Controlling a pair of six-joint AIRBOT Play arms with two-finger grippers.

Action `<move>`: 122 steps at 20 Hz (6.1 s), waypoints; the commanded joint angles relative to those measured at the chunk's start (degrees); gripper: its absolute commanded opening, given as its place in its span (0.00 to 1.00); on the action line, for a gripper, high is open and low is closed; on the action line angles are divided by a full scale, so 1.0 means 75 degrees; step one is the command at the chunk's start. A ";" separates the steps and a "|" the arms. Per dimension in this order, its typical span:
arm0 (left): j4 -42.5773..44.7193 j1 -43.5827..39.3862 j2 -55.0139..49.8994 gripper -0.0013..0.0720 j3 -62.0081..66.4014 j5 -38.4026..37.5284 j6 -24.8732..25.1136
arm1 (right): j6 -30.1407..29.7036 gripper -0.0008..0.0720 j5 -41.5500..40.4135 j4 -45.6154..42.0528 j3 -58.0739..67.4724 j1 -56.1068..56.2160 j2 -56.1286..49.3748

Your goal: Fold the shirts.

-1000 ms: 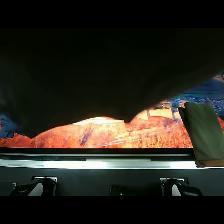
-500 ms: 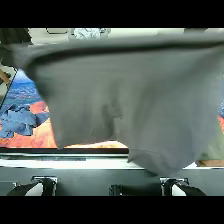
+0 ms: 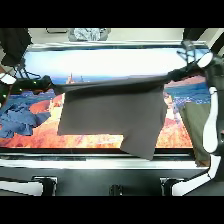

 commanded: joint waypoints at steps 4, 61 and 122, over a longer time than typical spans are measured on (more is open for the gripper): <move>-0.0341 0.0344 -0.0554 0.76 0.0519 -0.1195 0.0154 | -0.0079 0.78 0.0522 0.0504 0.0149 0.0122 -0.0157; 0.1084 0.0219 0.6143 0.06 0.3972 -0.0729 -0.0114 | -0.2532 0.07 -0.0629 -0.0326 0.0102 -0.1110 0.8265; 0.1489 -0.0003 -0.1985 0.07 0.1139 -0.4348 0.0259 | 0.0353 0.08 0.1868 -0.0828 -0.2699 0.0335 0.0440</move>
